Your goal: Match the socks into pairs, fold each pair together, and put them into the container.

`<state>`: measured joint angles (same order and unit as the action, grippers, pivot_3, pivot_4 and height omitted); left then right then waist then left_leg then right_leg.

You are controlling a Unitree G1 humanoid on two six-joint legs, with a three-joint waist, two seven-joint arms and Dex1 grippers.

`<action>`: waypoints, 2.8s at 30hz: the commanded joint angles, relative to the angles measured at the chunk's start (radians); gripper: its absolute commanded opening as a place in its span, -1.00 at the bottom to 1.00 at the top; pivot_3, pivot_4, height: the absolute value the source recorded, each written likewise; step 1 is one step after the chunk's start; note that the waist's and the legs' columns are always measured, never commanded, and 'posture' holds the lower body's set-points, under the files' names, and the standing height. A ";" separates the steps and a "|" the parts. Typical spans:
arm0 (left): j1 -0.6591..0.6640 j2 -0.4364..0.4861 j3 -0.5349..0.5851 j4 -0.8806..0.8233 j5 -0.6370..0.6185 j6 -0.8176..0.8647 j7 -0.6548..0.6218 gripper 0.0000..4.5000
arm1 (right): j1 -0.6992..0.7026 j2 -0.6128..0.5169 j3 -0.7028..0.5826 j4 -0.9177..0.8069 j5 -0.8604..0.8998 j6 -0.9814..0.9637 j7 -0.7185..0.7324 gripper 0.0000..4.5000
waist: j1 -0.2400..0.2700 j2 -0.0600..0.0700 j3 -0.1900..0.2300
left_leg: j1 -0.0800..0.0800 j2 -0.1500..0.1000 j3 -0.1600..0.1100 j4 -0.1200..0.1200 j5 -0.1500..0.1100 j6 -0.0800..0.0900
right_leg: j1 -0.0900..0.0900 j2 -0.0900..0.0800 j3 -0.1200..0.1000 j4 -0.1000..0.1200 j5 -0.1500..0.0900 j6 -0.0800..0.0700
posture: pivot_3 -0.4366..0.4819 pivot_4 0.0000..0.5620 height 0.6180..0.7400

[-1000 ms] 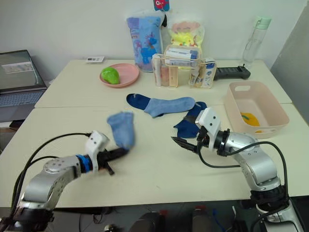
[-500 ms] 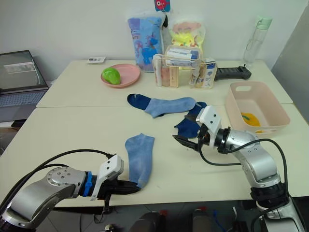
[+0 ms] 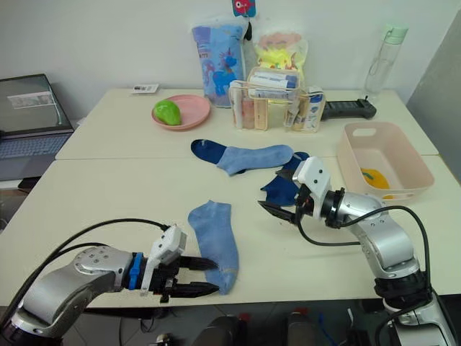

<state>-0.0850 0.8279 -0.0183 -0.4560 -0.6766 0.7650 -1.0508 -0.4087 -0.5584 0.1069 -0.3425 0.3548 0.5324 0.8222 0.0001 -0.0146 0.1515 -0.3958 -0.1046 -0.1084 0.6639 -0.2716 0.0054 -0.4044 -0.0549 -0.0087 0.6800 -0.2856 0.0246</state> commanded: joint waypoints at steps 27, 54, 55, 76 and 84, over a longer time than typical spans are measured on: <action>-0.351 -0.127 -0.086 0.663 0.416 -0.309 0.068 -0.52 | -0.155 0.047 0.303 0.240 -0.100 -0.166 0.398 1.00 | -0.019 -0.002 0.001 | -0.002 -0.001 -0.001 0.002 0.000 -0.001 | -0.002 0.000 -0.001 0.001 0.000 0.000 | -0.05 -0.47 1.00; -0.350 -0.213 0.076 0.673 0.413 -0.230 0.313 -0.98 | -0.286 0.274 0.480 0.619 -0.342 -0.593 0.439 1.00 | -0.030 -0.003 0.000 | -0.002 -0.001 -0.001 0.002 0.001 -0.001 | -0.003 0.000 -0.001 0.002 0.000 0.000 | -0.05 -0.47 1.00; -0.348 -0.213 0.076 0.669 0.413 -0.227 0.312 -0.98 | -0.290 0.282 0.485 0.636 -0.354 -0.606 0.439 1.00 | -0.030 -0.003 0.000 | -0.002 -0.001 -0.001 0.002 0.001 -0.001 | -0.003 0.000 -0.001 0.002 0.000 0.000 | -0.05 -0.47 1.00; -0.232 -0.167 0.108 0.573 0.390 -0.198 0.288 -1.00 | -0.239 0.221 0.341 0.579 -0.324 -0.606 0.410 -0.99 | -0.032 -0.003 0.000 | -0.001 -0.001 -0.001 0.002 0.001 -0.002 | -0.003 0.000 -0.001 0.001 0.000 0.000 | -0.05 -0.47 1.00; -0.008 -0.149 0.196 0.280 0.261 -0.043 0.288 -1.00 | -0.234 0.091 0.268 0.511 -0.294 -0.562 0.428 -0.99 | -0.032 -0.002 0.000 | 0.000 0.000 0.000 0.000 0.000 -0.002 | -0.002 0.001 0.000 0.001 0.000 0.000 | -0.05 -0.47 1.00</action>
<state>-0.1156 0.6791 0.1474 -0.1087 -0.3790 0.6742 -0.7720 -0.6312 -0.4618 0.3984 0.1934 0.0512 -0.0158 1.2411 -0.0317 -0.0166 0.1518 -0.3962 -0.1046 -0.1091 0.6640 -0.2712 0.0037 -0.4067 -0.0544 -0.0086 0.6810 -0.2855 0.0247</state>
